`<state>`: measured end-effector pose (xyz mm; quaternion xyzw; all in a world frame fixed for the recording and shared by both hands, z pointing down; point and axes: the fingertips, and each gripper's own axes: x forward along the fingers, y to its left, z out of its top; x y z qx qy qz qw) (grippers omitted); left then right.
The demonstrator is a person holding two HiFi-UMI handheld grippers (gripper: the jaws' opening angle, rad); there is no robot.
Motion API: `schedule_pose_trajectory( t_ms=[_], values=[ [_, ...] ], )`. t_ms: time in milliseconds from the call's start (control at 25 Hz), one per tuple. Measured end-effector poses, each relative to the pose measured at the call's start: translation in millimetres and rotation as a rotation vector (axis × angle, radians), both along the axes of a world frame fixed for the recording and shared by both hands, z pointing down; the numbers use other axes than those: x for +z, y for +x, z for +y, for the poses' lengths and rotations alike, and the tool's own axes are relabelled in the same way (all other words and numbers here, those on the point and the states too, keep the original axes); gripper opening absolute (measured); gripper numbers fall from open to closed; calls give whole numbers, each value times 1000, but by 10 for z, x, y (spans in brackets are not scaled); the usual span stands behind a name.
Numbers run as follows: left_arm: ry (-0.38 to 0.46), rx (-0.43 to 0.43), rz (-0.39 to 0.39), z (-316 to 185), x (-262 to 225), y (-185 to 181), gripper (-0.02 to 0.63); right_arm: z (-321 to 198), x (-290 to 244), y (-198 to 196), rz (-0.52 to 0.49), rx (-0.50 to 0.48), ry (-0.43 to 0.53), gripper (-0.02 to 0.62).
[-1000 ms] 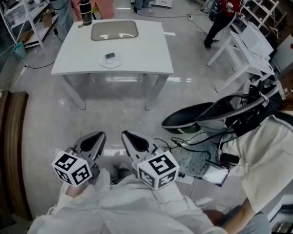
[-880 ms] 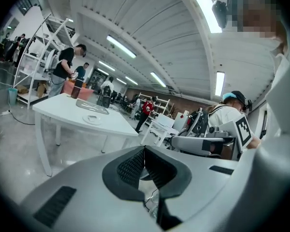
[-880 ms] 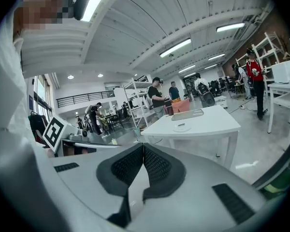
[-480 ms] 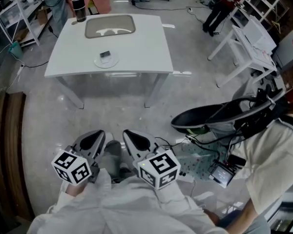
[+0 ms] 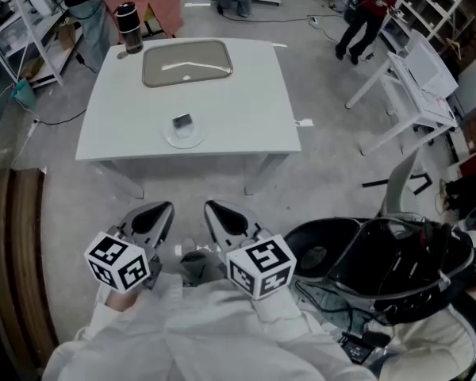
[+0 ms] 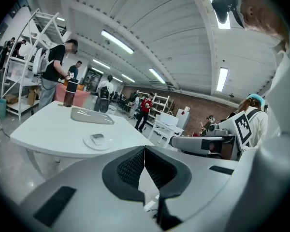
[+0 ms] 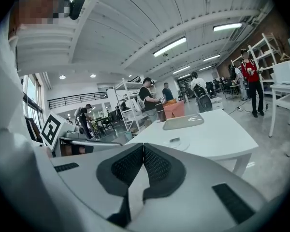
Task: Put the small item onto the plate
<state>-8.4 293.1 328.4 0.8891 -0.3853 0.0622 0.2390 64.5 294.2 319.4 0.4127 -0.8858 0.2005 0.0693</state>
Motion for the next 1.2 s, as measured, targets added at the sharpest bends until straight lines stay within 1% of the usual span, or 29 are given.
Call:
schedule_pose_trajectory(
  t_ms=[120,280,360,480,760,880,960,1200],
  values=[
    [10,16,-14,-381,0,-174,11,-360,-18,-191,-2,10,7,15],
    [39,55,-62,-770,-18,-301,10,-756,-8,-374,10,25,-4,15],
    [36,74,-73,-894,41,-358,10,-895,31,-446,12,38,-8,15],
    [5,86,-64,-1049,144,-423,10,-1041,106,-510,12,52,-27,14],
    [-63,95,-45,-1270,358,-402,10,-1249,325,-471,9,68,-91,15],
    [-106,86,-29,-1395,426,-395,10,-1374,446,-492,12,41,-133,15],
    [-125,92,-25,-1530,458,-350,11,-1525,477,-498,15,18,-141,15],
    [-111,96,-46,-2019,395,-155,11,-2117,395,-456,31,-42,-124,15]
  ],
)
